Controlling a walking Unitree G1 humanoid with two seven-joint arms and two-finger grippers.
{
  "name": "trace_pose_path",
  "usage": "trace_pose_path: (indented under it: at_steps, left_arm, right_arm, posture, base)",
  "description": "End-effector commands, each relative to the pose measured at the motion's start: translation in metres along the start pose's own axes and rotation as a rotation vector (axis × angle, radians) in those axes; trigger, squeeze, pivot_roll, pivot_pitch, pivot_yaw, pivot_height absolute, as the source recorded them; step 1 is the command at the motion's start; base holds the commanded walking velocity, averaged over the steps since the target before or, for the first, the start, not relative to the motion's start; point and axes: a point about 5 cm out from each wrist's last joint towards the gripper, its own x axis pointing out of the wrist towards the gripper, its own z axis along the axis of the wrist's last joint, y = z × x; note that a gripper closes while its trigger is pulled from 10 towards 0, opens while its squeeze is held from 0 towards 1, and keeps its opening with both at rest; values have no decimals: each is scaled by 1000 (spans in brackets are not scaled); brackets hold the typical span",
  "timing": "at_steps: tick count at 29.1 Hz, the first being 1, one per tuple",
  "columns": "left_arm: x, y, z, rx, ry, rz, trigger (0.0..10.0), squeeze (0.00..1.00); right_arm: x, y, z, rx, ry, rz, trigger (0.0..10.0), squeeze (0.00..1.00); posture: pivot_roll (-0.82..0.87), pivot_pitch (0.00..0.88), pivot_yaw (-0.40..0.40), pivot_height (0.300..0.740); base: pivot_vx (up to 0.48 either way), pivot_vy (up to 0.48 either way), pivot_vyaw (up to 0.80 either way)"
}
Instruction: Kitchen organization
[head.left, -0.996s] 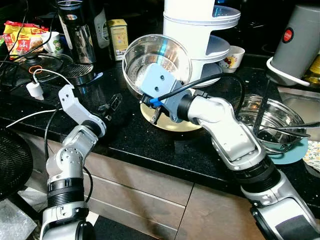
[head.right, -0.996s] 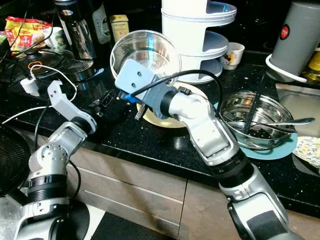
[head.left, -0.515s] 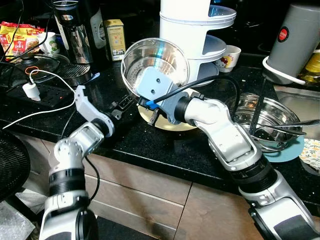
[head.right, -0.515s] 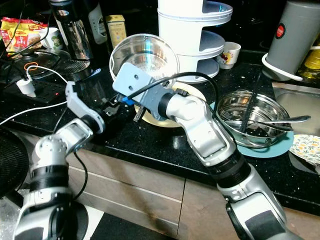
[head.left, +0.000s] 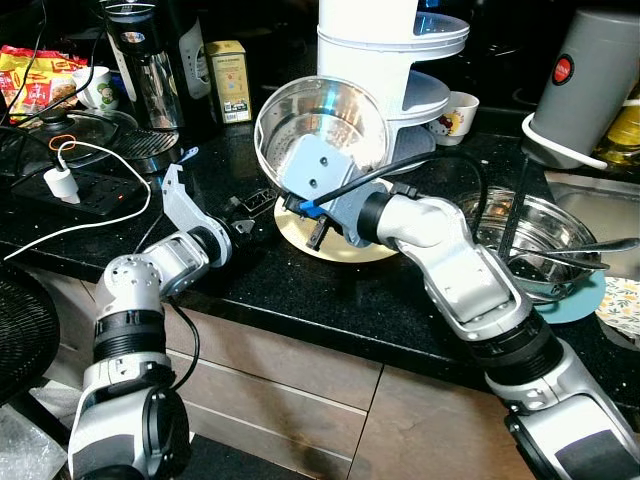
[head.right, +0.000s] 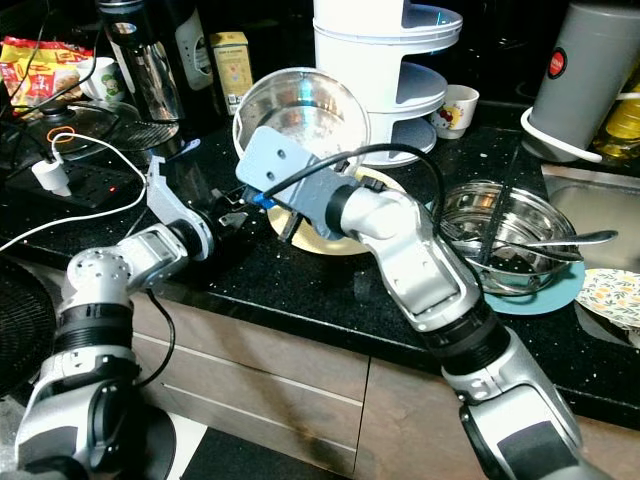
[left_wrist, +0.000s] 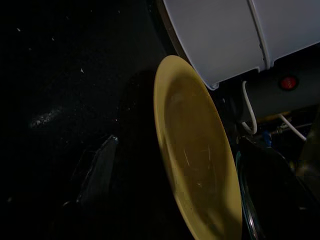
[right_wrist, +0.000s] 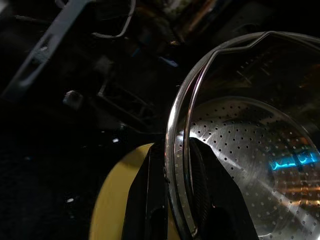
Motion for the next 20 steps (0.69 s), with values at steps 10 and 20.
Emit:
trace_pose_path:
  at_steps: [10,20]
  left_arm:
    - [2,1,-10,64,56,-3,10000,0]
    - [-2,-3,-15,98,61,-27,10000,0]
  right_arm:
    - [-35,-79,23,176,-153,-339,10000,0]
    - [-72,-118,-13,129,51,-487,10000,0]
  posture:
    - [-38,0,19,740]
    - [-44,0,24,740]
  base:
    - [0,0,0]
    - [0,0,0]
